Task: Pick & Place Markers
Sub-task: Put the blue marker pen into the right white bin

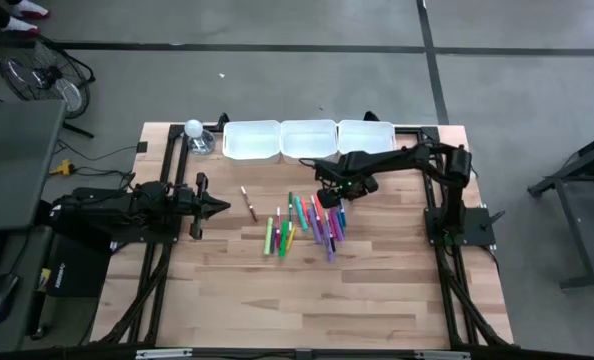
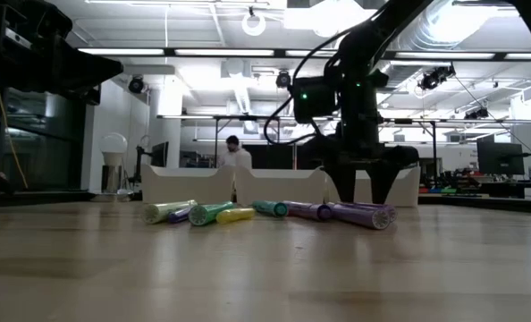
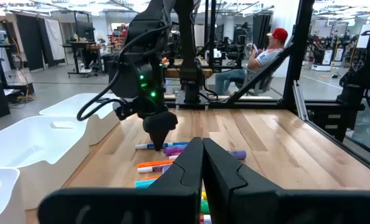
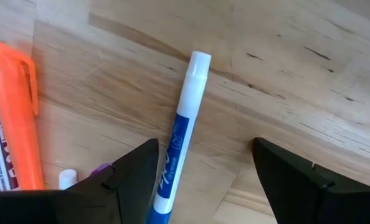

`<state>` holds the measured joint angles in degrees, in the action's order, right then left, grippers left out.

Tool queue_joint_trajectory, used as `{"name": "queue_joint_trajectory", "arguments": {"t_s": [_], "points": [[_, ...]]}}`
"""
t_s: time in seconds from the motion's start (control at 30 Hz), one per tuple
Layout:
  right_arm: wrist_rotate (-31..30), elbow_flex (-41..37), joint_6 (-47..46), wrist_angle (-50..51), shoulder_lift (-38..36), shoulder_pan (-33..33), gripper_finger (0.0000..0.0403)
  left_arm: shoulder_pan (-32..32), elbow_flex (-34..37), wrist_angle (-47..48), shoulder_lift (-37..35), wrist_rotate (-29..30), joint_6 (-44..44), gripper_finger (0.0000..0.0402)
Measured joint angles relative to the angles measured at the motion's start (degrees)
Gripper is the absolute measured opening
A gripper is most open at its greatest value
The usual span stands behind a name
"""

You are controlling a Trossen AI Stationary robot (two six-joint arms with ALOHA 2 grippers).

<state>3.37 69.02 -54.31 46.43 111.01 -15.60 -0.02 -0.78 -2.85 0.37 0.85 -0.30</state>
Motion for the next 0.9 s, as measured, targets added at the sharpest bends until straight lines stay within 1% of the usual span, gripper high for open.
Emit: {"name": "queue_joint_trajectory", "arguments": {"t_s": [0.23,0.37,0.53,0.9], "points": [[-1.2,-0.1,-1.6,-0.7,0.1,1.1,0.0251,0.0,0.0,0.0,0.0,0.0,0.0,0.0001],[-1.1,-0.1,-2.8,-1.0,0.1,1.3,0.0235,0.0,0.0,0.0,0.0,0.0,0.0,0.0001],[-0.9,-0.1,-3.4,-1.4,0.1,1.4,0.0197,0.0,0.0,0.0,0.0,0.0,0.0,0.0001],[0.0,-0.1,-2.2,-1.7,0.2,1.4,0.0095,0.0,0.0,0.0,0.0,0.0,0.0,0.0001]]}}
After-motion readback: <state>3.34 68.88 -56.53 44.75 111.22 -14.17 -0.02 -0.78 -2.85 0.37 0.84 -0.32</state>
